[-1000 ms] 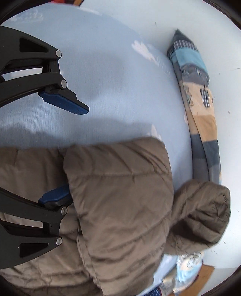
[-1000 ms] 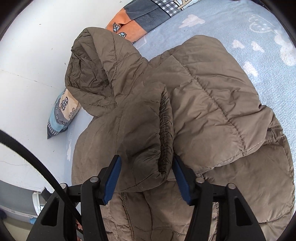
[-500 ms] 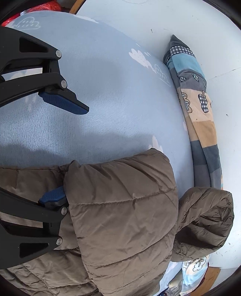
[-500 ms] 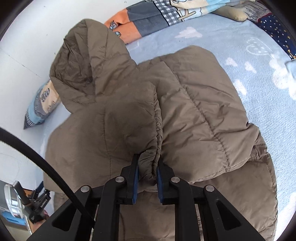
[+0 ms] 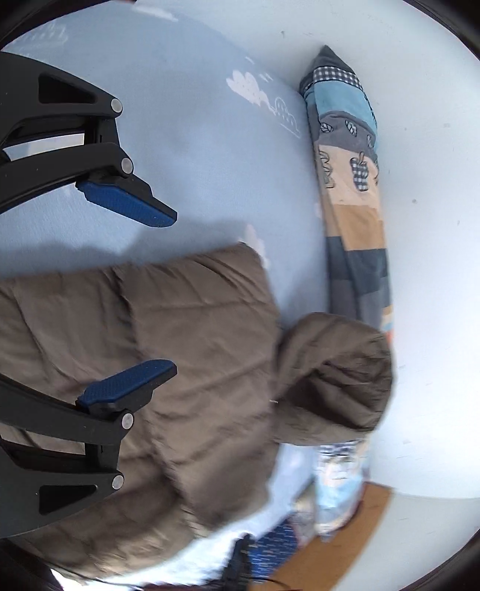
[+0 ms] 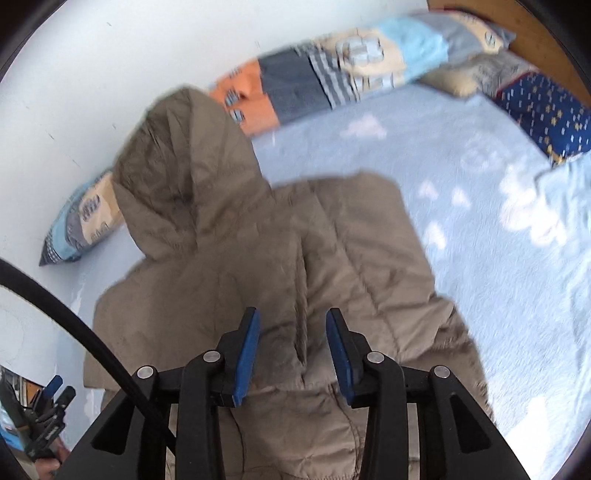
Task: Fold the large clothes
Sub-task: 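Press and smooth the folded jacket body with both grippers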
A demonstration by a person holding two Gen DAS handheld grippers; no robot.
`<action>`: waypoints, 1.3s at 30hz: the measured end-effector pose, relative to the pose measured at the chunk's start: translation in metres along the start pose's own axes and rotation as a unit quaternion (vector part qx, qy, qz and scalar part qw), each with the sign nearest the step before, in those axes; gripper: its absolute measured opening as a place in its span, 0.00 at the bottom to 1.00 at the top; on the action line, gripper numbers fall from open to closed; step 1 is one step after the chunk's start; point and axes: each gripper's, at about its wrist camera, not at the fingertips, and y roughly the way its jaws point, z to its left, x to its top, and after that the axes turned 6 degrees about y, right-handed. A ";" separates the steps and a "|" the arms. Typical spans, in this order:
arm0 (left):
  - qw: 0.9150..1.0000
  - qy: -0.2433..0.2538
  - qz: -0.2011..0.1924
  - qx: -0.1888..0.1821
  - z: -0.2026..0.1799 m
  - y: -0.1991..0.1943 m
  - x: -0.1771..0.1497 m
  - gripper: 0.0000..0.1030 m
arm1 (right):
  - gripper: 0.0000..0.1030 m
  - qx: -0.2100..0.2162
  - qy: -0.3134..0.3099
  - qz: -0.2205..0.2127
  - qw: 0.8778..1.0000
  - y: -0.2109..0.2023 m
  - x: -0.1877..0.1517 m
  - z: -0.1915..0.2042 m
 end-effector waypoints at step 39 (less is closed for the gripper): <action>0.999 -0.040 0.008 0.018 -0.080 0.058 0.020 0.74 | 0.21 0.040 -0.119 0.039 0.991 0.026 -0.035 0.060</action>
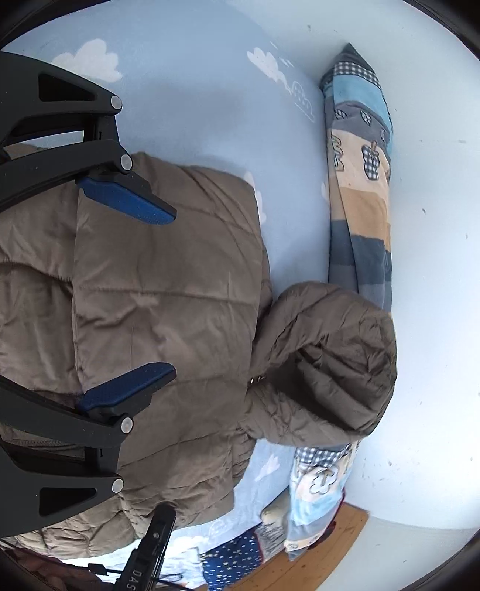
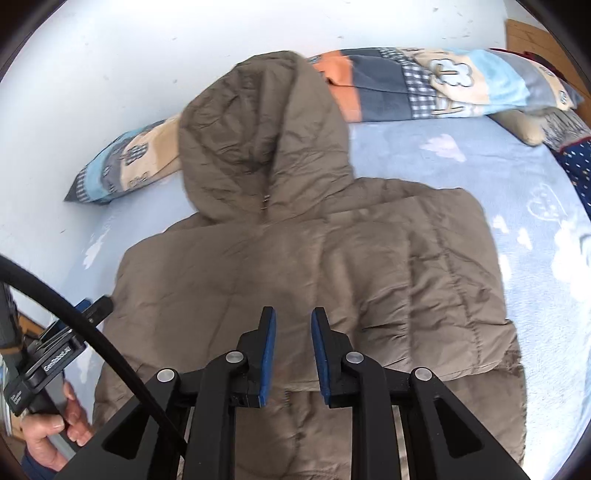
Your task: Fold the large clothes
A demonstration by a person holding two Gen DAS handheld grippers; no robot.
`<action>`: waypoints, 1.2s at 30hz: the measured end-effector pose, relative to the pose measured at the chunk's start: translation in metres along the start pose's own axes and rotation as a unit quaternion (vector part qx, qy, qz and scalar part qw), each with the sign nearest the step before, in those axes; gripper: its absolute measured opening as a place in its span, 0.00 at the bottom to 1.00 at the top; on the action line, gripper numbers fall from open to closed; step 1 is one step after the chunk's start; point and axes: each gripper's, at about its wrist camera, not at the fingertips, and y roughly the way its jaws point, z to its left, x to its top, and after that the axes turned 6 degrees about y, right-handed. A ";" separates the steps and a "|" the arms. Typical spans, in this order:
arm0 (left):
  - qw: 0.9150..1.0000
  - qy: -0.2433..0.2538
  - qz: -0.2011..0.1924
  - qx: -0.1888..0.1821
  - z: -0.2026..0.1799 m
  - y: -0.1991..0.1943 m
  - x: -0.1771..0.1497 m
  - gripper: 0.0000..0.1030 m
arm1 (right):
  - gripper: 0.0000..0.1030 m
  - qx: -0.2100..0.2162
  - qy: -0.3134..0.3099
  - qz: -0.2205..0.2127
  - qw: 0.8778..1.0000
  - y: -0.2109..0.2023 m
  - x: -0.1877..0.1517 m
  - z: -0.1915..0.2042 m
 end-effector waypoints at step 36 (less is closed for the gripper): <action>0.999 0.037 0.023 0.018 0.017 -0.047 -0.028 0.75 | 0.49 0.036 0.016 0.039 0.998 -0.015 -0.026 -0.015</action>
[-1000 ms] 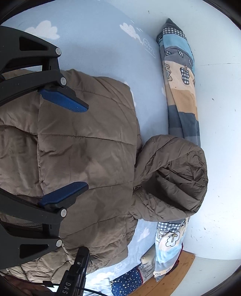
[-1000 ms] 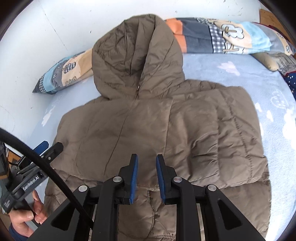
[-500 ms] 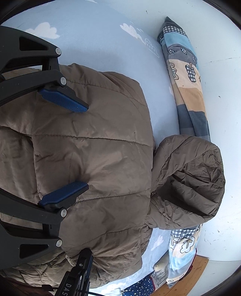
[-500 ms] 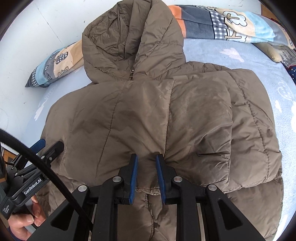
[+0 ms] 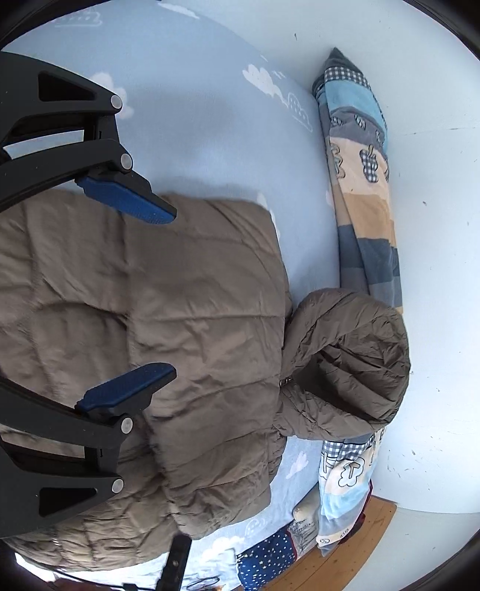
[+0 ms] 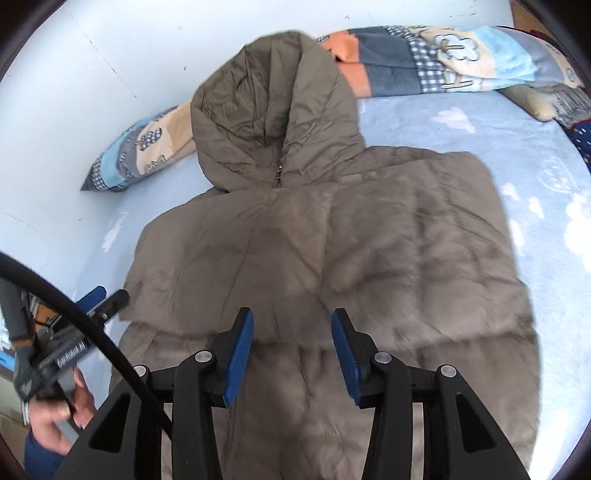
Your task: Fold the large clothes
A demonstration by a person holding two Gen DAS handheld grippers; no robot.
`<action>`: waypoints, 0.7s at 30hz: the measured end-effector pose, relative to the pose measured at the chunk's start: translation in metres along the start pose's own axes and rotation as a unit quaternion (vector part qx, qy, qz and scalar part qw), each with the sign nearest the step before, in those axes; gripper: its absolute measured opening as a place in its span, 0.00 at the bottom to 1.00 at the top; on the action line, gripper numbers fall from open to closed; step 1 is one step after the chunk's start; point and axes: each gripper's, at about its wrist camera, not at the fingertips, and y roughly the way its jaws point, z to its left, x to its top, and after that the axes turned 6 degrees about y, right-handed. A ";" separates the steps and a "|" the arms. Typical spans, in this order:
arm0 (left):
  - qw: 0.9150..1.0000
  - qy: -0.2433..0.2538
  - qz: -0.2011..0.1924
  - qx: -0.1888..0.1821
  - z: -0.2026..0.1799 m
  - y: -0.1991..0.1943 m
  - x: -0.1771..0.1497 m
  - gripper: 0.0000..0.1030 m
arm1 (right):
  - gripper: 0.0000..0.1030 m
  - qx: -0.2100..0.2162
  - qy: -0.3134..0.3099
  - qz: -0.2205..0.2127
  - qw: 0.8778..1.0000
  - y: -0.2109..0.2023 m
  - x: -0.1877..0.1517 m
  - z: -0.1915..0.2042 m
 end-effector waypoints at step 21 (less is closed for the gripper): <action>0.958 -0.213 0.149 -0.125 0.094 -0.080 -0.247 0.77 | 0.71 0.029 0.260 0.051 0.964 -0.121 -0.211 -0.197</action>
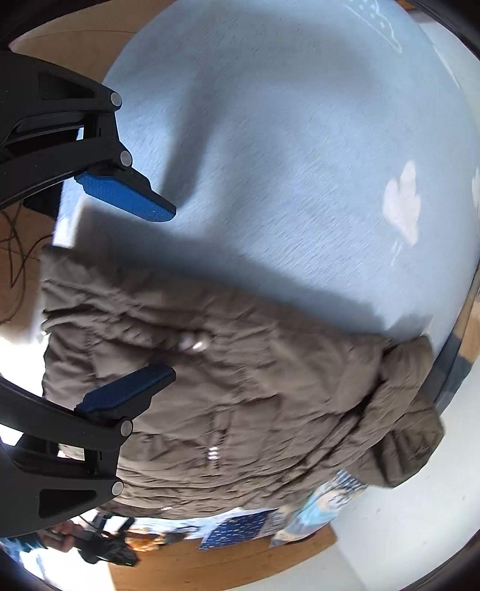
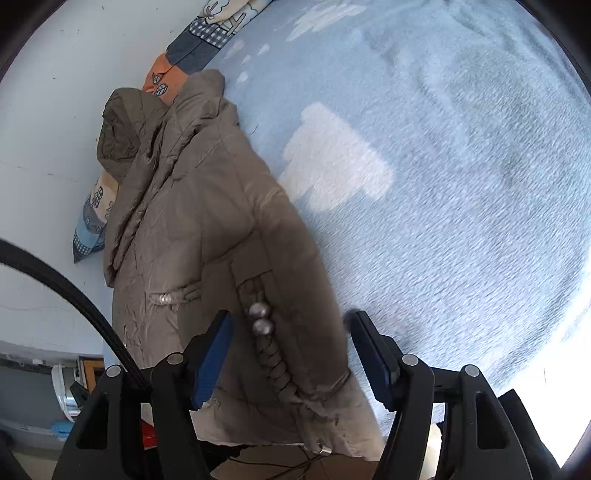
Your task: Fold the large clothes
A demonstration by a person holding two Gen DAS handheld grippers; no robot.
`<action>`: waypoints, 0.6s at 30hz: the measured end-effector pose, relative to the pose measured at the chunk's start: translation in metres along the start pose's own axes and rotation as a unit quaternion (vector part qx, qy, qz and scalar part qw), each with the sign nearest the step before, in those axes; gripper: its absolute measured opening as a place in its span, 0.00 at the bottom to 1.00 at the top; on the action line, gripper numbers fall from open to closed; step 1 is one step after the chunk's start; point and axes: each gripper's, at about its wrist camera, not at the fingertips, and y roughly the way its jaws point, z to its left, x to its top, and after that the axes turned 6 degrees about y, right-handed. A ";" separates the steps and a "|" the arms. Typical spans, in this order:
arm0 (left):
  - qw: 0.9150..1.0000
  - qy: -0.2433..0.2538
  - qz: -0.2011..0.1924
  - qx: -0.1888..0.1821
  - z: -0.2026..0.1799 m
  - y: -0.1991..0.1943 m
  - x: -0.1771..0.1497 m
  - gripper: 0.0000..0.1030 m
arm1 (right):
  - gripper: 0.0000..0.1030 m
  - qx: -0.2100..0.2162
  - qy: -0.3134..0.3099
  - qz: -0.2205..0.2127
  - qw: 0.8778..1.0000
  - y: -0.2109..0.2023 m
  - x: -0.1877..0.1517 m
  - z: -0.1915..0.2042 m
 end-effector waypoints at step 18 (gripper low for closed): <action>0.981 0.158 -0.051 0.097 -0.059 -0.020 -0.037 0.16 | 0.19 -0.087 -0.166 -0.062 0.980 -0.018 -0.047 0.044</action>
